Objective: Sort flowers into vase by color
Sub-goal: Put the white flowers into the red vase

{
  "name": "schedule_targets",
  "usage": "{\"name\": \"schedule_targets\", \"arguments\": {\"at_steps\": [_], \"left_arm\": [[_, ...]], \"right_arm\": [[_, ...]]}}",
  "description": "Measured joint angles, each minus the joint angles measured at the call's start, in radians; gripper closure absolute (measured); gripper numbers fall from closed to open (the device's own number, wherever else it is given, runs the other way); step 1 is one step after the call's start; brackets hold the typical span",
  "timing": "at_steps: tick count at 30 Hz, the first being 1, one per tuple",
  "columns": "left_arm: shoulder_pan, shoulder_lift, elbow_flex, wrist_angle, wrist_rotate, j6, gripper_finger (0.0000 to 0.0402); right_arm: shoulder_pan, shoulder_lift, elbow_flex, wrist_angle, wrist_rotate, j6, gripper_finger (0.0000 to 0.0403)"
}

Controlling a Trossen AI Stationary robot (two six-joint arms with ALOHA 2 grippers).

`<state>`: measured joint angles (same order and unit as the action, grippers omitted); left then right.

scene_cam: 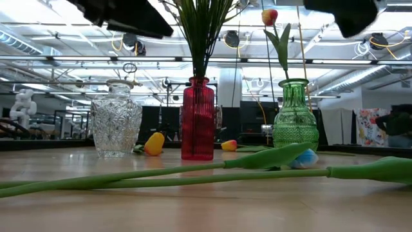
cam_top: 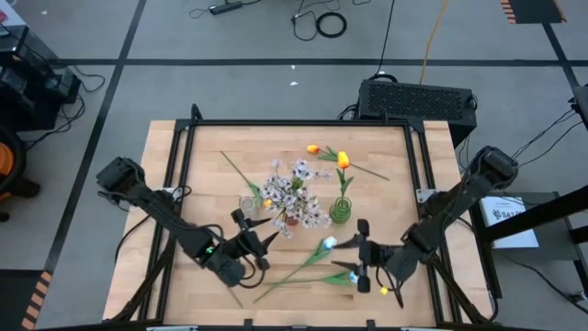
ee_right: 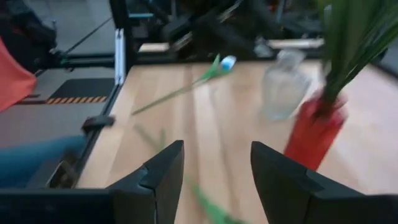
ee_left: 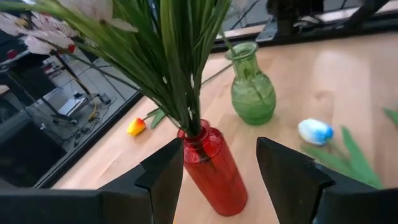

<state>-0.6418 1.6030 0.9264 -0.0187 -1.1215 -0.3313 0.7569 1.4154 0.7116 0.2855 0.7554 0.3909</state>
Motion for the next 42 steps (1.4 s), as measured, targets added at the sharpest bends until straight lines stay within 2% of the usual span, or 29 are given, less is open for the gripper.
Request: {"name": "schedule_targets", "arguments": {"at_steps": [7, 13, 20, 27, 35, 42], "left_arm": [[0.016, -0.047, -0.001, -0.021, 0.018, 0.052, 0.0194], [0.039, -0.090, -0.001, 0.000, 0.037, 0.023, 0.0194], [0.082, -0.088, -0.001, 0.028, 0.103, -0.105, 0.0194], [0.116, -0.074, 0.000, 0.023, 0.236, -0.132, 0.0194], [0.117, -0.064, 0.000, 0.003, 0.227, -0.154, 0.0194], [0.119, 0.006, 0.000, 0.018, 0.112, -0.213, 0.0194]], "right_arm": [[0.042, 0.148, 0.000, 0.004, 0.005, 0.141, 0.0225], [0.034, 0.238, 0.000, 0.000, 0.031, 0.157, 0.0225], [-0.044, 0.256, 0.000, 0.009, 0.053, 0.024, 0.0225], [-0.145, 0.250, 0.000, 0.175, 0.052, -0.214, 0.0225], [-0.204, 0.250, 0.000, 0.294, 0.049, -0.408, 0.0230], [-0.262, 0.215, 0.000, 0.462, 0.029, -0.539, 0.0267]]}}
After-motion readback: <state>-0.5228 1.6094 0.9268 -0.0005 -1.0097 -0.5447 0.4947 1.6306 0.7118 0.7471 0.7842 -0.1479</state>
